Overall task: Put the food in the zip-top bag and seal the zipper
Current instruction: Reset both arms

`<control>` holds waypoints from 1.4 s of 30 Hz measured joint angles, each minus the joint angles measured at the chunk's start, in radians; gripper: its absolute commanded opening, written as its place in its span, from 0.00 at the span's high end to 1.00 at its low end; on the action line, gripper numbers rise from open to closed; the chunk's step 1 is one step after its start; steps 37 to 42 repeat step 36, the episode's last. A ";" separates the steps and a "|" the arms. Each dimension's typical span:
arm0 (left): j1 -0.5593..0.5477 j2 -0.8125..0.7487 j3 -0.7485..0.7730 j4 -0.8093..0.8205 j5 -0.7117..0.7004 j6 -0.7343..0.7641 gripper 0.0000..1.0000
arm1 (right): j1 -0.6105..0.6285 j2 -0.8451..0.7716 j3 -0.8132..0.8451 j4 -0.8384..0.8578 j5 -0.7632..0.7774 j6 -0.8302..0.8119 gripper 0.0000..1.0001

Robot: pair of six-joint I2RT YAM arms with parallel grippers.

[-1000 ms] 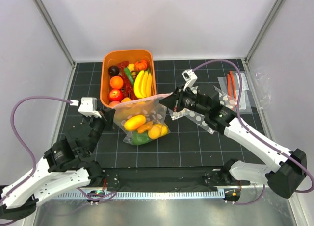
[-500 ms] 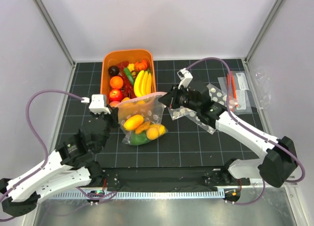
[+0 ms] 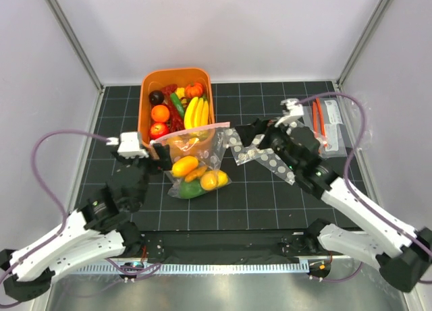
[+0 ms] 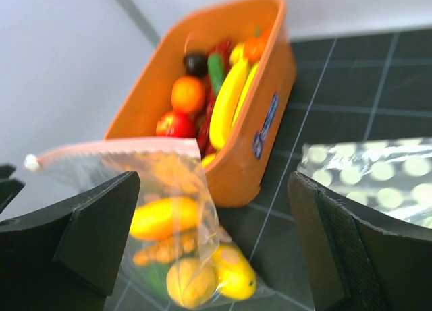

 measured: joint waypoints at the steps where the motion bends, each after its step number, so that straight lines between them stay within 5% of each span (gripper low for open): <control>1: 0.000 -0.046 -0.012 0.006 -0.003 0.000 0.09 | 0.000 -0.045 -0.010 0.000 0.035 -0.003 0.00; 8: 0.000 -0.359 -0.136 0.098 -0.061 -0.004 0.00 | -0.001 -0.253 -0.067 0.005 0.278 -0.007 0.00; 17: 0.000 -0.623 -0.294 0.206 -0.047 -0.015 0.00 | -0.001 -0.283 -0.117 -0.014 0.388 -0.006 0.00; 42: -0.002 -0.536 -0.283 0.217 0.109 -0.059 0.00 | -0.001 -0.274 -0.119 -0.022 0.368 -0.004 0.00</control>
